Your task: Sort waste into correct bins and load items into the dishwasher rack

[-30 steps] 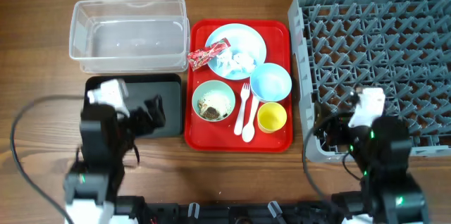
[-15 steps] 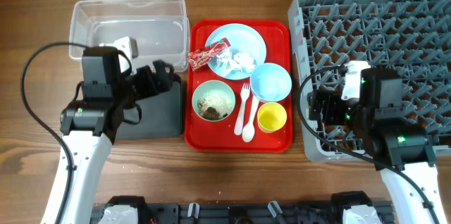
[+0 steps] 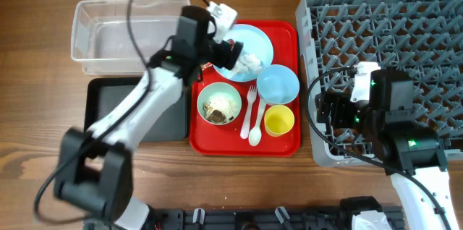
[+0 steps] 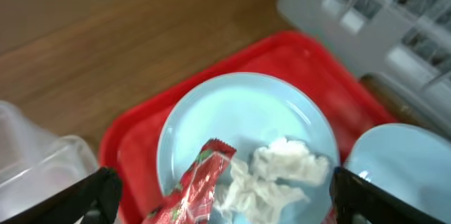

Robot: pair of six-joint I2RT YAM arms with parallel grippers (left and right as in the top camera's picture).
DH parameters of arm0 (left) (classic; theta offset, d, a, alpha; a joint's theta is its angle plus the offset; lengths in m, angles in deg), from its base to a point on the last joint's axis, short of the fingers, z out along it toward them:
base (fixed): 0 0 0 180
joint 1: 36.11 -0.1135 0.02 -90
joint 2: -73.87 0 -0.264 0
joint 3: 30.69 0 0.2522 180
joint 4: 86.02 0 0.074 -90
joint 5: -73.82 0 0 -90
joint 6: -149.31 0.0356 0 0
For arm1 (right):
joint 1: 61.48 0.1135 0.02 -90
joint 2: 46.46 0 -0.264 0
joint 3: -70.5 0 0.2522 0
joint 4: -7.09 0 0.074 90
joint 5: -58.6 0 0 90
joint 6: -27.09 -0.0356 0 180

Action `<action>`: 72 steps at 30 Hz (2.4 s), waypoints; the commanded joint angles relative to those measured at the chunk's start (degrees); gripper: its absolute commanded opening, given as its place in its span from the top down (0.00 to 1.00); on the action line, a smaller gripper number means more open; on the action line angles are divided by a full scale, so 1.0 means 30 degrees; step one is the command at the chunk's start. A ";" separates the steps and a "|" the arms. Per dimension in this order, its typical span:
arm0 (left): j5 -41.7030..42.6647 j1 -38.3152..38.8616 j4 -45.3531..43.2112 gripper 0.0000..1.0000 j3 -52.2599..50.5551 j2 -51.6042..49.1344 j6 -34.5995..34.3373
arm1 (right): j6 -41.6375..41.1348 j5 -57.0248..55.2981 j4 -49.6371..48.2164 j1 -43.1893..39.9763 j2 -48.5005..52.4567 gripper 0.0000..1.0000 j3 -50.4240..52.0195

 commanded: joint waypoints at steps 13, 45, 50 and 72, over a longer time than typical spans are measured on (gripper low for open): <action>-0.0321 0.0066 -0.1129 0.41 0.0211 -0.5654 0.3177 | -0.0219 0.0131 -0.0029 0.0015 0.0000 0.00 -0.0328; -0.2608 -0.8123 -0.0270 0.43 0.0204 -0.1617 -1.4549 | -0.0255 0.0000 0.0029 0.0015 0.0000 0.00 -0.0328; -0.2302 -0.7861 -0.0852 0.17 0.0211 -0.0197 -1.4404 | -0.0255 0.0000 0.0022 0.0015 0.0000 0.00 -0.0328; -0.0146 0.1931 -0.2514 0.00 0.1035 -0.4794 -0.3898 | -0.0277 0.0007 0.0058 0.0015 0.0000 0.00 -0.0321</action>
